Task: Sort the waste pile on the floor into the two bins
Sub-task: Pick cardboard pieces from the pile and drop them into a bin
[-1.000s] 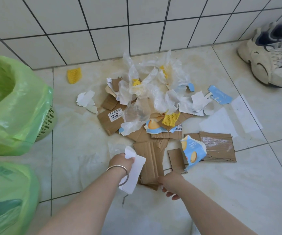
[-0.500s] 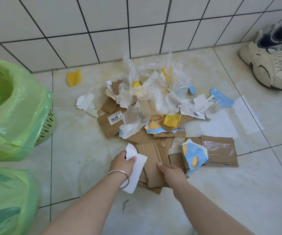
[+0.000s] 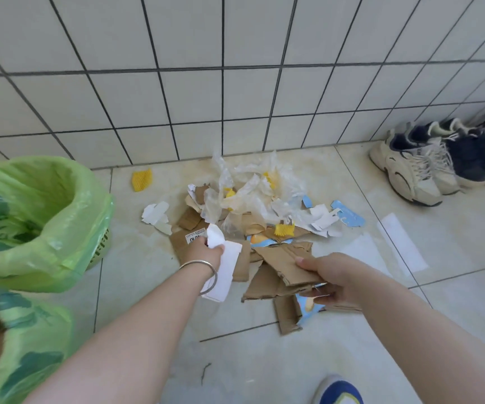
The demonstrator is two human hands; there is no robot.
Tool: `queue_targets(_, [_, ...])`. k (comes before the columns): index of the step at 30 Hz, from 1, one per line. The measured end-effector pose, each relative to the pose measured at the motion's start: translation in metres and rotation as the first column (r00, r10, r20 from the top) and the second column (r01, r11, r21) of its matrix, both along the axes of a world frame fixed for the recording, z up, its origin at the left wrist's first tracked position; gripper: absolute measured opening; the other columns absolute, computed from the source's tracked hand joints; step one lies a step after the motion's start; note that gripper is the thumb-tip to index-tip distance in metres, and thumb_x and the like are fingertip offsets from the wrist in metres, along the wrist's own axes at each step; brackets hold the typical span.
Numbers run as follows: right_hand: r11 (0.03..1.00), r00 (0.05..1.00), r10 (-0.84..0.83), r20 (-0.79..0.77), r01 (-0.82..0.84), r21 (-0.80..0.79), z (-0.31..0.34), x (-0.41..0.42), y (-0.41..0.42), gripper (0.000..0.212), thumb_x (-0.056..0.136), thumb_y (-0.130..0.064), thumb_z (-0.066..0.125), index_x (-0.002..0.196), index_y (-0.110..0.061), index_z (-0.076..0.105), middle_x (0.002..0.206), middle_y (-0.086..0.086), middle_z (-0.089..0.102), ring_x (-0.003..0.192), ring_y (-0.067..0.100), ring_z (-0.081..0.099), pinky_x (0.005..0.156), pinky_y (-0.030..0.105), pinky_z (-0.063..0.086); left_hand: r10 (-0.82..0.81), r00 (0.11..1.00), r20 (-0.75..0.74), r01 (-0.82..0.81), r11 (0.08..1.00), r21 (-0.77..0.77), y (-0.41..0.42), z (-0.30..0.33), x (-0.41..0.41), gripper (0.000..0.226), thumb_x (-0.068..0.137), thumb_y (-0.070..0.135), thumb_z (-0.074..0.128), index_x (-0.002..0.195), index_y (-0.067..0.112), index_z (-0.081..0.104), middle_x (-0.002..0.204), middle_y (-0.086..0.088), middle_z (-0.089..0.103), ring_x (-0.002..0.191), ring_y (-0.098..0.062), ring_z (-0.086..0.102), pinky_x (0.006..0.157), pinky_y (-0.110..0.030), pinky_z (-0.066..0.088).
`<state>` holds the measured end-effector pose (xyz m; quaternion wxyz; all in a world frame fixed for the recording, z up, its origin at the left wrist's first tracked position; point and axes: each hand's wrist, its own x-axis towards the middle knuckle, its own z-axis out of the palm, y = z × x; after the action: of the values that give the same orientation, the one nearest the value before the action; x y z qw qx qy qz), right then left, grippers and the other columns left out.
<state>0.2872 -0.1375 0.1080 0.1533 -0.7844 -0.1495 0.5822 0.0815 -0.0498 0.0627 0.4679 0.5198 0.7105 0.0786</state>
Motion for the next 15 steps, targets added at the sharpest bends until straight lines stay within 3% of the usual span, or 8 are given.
queue_targets(4, [0.998, 0.999, -0.043, 0.007, 0.042, 0.043, 0.026, -0.002, -0.006, 0.030, 0.088, -0.036, 0.063, 0.085, -0.008, 0.056, 0.066, 0.008, 0.066, 0.055, 0.017, 0.063, 0.055, 0.025, 0.049, 0.020, 1.000, 0.009, -0.020, 1.000, 0.005, -0.004, 0.024, 0.000, 0.036, 0.091, 0.025, 0.052, 0.122, 0.006, 0.056, 0.125, -0.015, 0.059, 0.115, -0.033, 0.055, 0.094, -0.033, 0.043])
queue_targets(9, [0.998, 0.996, -0.044, 0.076, 0.040, 0.048, 0.032, -0.003, -0.017, 0.026, 0.089, -0.028, 0.064, 0.085, -0.006, 0.051, 0.081, 0.012, 0.060, 0.061, 0.019, 0.057, 0.049, 0.027, 0.047, 0.052, 0.998, 0.043, -0.051, 0.999, -0.015, -0.012, 0.040, 0.002, 0.033, 0.089, 0.022, 0.053, 0.118, 0.006, 0.058, 0.122, -0.016, 0.061, 0.112, -0.033, 0.057, 0.092, -0.033, 0.044])
queue_targets(15, [0.976, 0.985, -0.154, 0.076, 0.140, 0.165, 0.034, -0.002, -0.015, 0.026, 0.090, -0.027, 0.063, 0.103, -0.006, 0.056, 0.099, 0.014, 0.061, 0.072, 0.022, 0.059, 0.053, 0.028, 0.047, 0.227, 0.943, 0.244, -0.201, 0.972, -0.125, -0.016, 0.045, 0.001, 0.048, 0.084, 0.023, 0.064, 0.129, 0.011, 0.050, 0.119, -0.009, 0.057, 0.096, -0.027, 0.051, 0.090, -0.032, 0.042])
